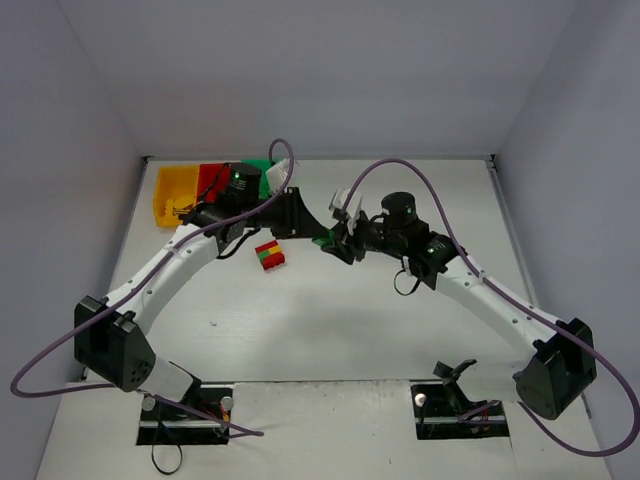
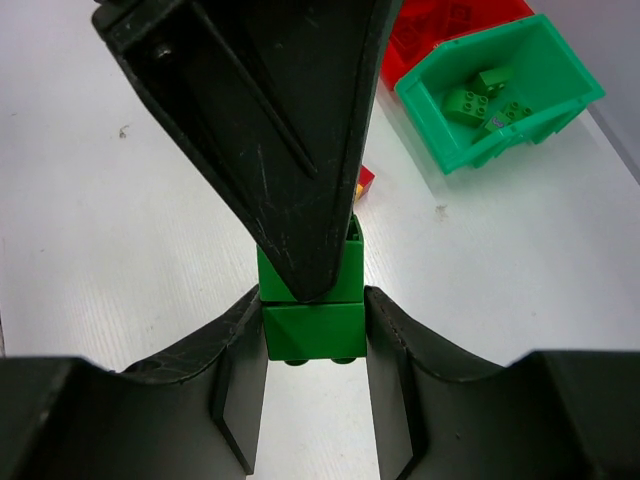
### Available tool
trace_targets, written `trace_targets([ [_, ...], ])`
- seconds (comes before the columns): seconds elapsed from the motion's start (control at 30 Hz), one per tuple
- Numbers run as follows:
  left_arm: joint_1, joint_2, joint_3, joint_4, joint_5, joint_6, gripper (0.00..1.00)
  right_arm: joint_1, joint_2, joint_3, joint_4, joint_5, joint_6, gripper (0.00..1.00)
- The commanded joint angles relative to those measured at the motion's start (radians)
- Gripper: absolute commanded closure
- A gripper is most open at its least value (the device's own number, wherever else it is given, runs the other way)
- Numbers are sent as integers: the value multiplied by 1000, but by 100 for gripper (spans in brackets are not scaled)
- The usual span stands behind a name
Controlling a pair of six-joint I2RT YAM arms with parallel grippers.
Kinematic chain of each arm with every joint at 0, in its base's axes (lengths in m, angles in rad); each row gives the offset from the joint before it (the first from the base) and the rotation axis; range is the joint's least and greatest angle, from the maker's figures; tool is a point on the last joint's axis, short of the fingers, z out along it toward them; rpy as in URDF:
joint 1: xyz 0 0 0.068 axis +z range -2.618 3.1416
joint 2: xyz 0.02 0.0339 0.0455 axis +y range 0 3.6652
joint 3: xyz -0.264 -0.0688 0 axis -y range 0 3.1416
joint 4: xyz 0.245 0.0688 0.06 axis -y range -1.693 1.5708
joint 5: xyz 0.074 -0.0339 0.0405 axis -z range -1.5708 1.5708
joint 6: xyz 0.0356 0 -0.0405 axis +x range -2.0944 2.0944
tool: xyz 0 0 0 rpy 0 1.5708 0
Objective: Sort the legos into containers by color
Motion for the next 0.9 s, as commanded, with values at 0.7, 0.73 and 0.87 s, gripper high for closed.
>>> trace_targets([
  [0.7, 204, 152, 273, -207, -266, 258, 99, 3, -95, -117, 31, 114, 28, 100],
  [0.73, 221, 174, 292, -204, -344, 268, 98, 3, -96, -117, 29, 115, 31, 100],
  [0.87, 261, 326, 411, -145, -621, 303, 94, 5, -108, -117, 28, 120, 53, 100],
])
